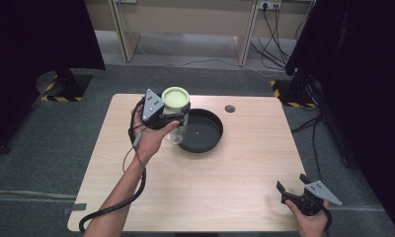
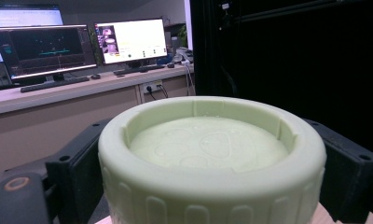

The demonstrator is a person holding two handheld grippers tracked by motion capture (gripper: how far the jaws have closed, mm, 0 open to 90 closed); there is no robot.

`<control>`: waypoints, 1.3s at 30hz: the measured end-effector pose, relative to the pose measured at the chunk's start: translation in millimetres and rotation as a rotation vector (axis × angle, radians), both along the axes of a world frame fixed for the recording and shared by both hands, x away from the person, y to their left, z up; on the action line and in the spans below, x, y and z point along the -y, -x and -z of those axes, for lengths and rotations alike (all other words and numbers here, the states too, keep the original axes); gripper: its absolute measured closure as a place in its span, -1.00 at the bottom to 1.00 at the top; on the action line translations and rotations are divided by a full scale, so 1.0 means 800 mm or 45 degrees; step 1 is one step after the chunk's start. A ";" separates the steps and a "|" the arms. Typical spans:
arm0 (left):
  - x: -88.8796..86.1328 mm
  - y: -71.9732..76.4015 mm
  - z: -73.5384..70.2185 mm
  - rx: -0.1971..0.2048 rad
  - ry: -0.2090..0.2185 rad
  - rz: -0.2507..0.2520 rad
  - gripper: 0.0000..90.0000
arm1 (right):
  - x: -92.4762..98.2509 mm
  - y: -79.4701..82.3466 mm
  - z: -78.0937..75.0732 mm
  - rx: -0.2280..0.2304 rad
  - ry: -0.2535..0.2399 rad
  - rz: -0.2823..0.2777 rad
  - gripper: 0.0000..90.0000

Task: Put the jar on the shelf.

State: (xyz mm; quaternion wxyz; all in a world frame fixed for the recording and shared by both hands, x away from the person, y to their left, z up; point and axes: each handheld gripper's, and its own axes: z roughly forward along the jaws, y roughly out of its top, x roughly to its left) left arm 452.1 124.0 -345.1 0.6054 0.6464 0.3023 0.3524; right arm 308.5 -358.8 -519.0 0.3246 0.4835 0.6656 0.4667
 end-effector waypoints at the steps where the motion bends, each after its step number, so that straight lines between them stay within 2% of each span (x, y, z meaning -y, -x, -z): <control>1: 0.000 -0.001 0.000 -0.003 0.001 -0.002 -0.77 | 0.000 0.000 0.000 0.000 -0.001 0.000 -0.92; 8: 0.003 -0.006 0.001 -0.003 -0.010 -0.013 -0.76 | 0.000 0.000 0.000 0.000 -0.002 0.000 -0.92; 39: 0.025 -0.026 0.001 -0.019 0.031 -0.030 -0.76 | 0.001 0.000 0.000 -0.002 -0.011 0.004 -0.92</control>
